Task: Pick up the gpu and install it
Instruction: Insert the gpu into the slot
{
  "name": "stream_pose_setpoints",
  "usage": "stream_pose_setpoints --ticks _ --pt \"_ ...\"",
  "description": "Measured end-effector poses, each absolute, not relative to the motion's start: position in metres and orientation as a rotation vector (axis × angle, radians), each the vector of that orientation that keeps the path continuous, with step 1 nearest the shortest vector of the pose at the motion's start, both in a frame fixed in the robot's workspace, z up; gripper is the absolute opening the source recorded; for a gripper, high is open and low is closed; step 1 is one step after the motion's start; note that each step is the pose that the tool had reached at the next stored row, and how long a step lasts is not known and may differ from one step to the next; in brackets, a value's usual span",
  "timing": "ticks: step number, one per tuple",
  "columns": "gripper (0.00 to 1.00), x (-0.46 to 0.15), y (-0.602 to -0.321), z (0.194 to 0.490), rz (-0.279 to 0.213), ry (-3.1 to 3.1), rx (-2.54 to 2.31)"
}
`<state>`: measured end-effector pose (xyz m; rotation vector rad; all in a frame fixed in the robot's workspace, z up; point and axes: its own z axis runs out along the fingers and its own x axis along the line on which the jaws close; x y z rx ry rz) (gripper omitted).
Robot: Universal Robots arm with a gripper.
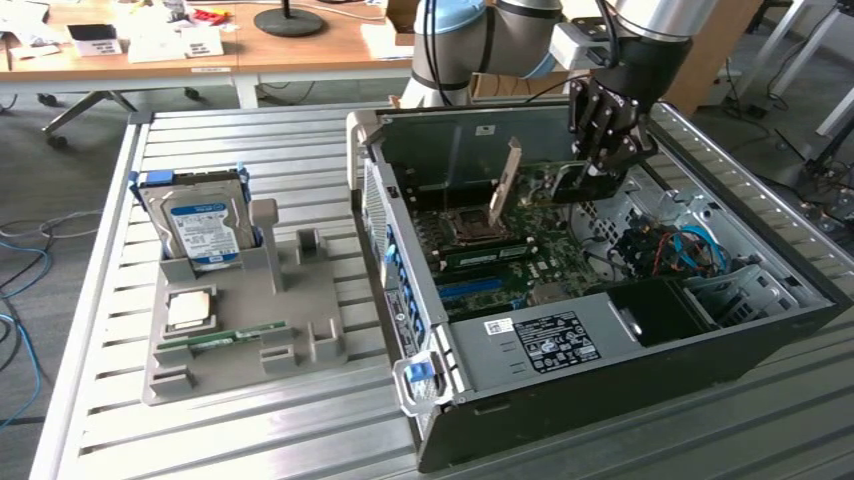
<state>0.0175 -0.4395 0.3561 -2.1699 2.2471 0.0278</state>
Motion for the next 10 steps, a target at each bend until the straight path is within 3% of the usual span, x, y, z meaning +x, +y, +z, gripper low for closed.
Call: stream_pose_setpoints --ticks 10 --pt "0.27 0.0149 -0.4395 0.3561 0.028 2.247 -2.17"
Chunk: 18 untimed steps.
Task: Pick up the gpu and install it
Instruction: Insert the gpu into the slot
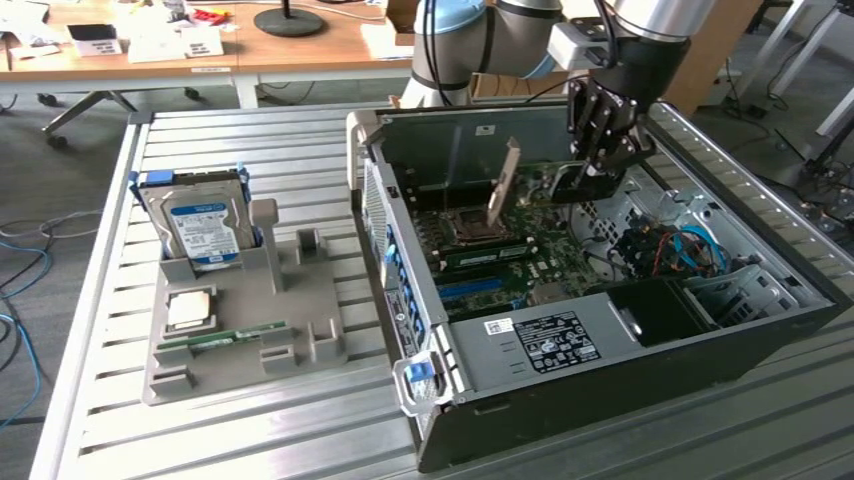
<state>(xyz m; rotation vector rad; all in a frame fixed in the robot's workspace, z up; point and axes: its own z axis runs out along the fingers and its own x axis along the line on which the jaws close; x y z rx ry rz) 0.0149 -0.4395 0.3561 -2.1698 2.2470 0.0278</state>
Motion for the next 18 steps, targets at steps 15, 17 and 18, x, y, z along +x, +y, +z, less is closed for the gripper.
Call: stream_pose_setpoints --ticks 15,17,18 --pt "0.27 0.0121 -0.4395 0.3555 0.028 2.247 -2.17" --pt "0.27 0.0121 -0.4395 0.3555 0.028 2.247 -2.17" --pt "0.27 0.0121 -0.4395 0.3555 0.028 2.247 -2.17"
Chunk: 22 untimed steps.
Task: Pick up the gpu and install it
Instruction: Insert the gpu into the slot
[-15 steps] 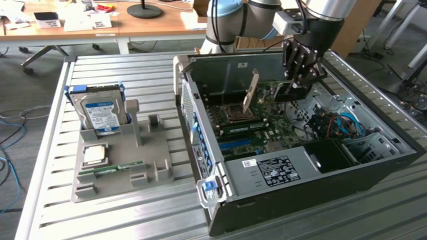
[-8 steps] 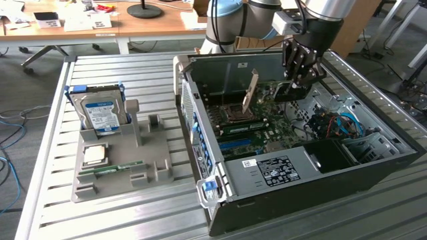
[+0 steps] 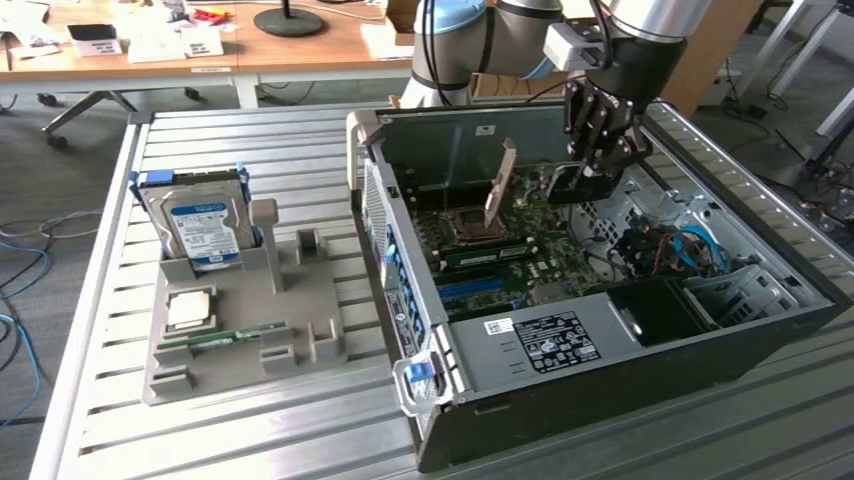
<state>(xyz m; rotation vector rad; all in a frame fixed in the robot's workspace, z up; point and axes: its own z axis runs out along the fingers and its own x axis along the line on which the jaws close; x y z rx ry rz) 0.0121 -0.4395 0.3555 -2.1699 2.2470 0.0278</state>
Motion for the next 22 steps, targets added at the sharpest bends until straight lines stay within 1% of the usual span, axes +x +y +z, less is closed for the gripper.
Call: stream_pose_setpoints --ticks 22 --pt "0.27 0.0101 -0.4452 0.3552 0.028 2.247 -2.17"
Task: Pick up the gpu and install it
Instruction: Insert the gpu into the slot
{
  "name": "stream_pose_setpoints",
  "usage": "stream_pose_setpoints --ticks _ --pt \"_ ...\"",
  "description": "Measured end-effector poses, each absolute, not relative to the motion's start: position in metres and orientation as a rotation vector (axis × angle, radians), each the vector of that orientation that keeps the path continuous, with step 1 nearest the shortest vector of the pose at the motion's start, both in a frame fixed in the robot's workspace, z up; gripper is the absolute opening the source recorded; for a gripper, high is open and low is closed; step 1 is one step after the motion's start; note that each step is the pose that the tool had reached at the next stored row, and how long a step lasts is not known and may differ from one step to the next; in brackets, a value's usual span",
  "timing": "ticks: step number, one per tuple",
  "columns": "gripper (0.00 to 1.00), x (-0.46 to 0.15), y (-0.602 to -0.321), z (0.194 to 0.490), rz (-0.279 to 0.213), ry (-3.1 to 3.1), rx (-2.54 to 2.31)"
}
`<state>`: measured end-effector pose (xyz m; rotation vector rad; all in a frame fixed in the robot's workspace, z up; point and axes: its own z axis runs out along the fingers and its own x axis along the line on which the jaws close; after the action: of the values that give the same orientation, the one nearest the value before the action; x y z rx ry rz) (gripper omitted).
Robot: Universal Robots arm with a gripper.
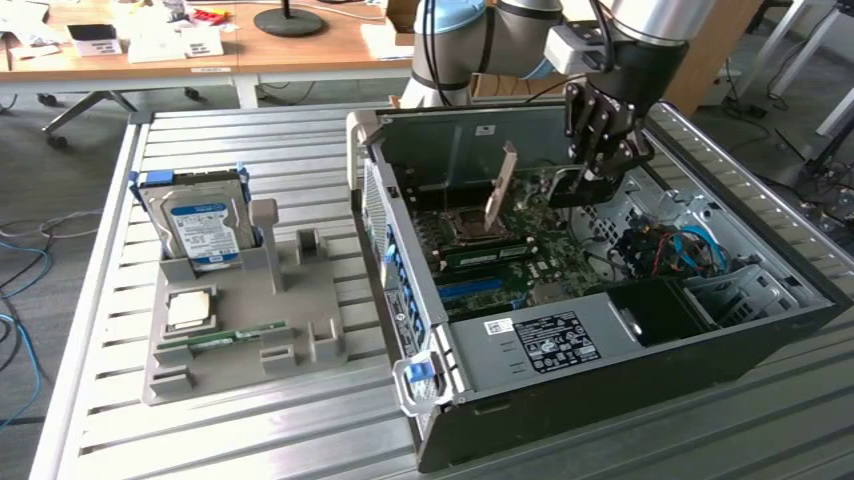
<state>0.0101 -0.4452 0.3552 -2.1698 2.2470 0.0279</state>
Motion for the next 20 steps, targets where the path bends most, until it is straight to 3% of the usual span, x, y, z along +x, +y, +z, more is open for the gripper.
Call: stream_pose_setpoints --ticks 20 --pt "0.27 0.01 -0.4454 0.3499 0.028 2.247 -2.17"
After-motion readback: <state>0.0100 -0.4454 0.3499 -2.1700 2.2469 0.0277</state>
